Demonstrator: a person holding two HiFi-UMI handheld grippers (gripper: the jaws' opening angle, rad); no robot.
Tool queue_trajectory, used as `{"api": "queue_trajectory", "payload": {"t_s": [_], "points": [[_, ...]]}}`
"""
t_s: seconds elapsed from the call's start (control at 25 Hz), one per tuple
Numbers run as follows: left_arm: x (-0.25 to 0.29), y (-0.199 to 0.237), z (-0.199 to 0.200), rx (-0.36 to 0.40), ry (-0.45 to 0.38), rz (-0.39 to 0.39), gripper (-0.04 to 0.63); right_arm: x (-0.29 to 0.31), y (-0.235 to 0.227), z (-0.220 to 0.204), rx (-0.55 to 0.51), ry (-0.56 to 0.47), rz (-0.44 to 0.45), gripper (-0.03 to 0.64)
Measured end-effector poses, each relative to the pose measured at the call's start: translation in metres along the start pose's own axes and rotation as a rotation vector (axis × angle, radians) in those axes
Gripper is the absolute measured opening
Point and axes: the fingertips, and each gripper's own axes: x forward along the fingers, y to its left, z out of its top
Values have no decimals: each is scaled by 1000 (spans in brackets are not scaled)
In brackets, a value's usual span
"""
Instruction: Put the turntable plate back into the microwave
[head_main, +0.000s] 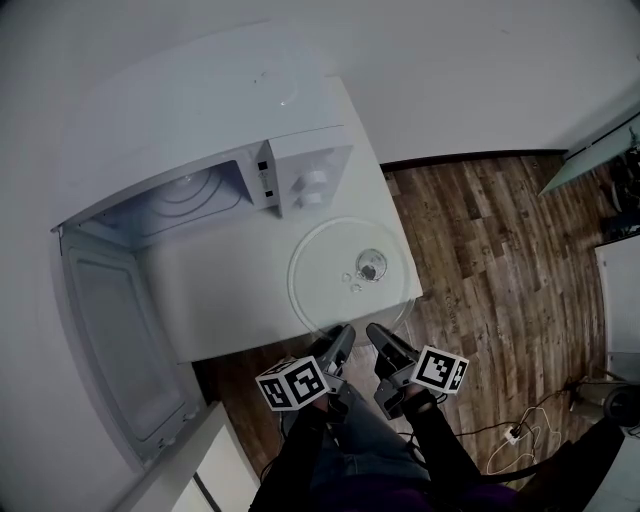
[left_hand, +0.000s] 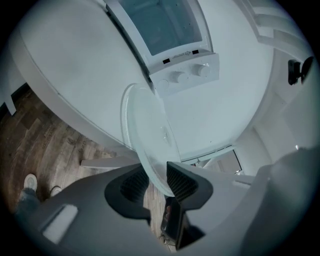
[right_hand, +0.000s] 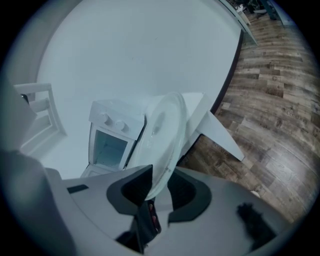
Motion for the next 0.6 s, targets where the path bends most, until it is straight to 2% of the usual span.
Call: {"api": "queue_trajectory", "payload": {"t_s": [0.16,0.28,0.48,0.6], "points": [[-1,-2,2,-1,3,-14,130,-1,9,2,0,-9,29,95],[-3,-7,5,-44,-19,-59,149,-5,22,8,-40,-20,66,82],[-4,-17,8,-104,-49,-132,192,-15,27,17,-23,-40,55,62],[-6,-20,11,-118,-71,-164,192,-20,29,23,-15,-56,62,51]]}}
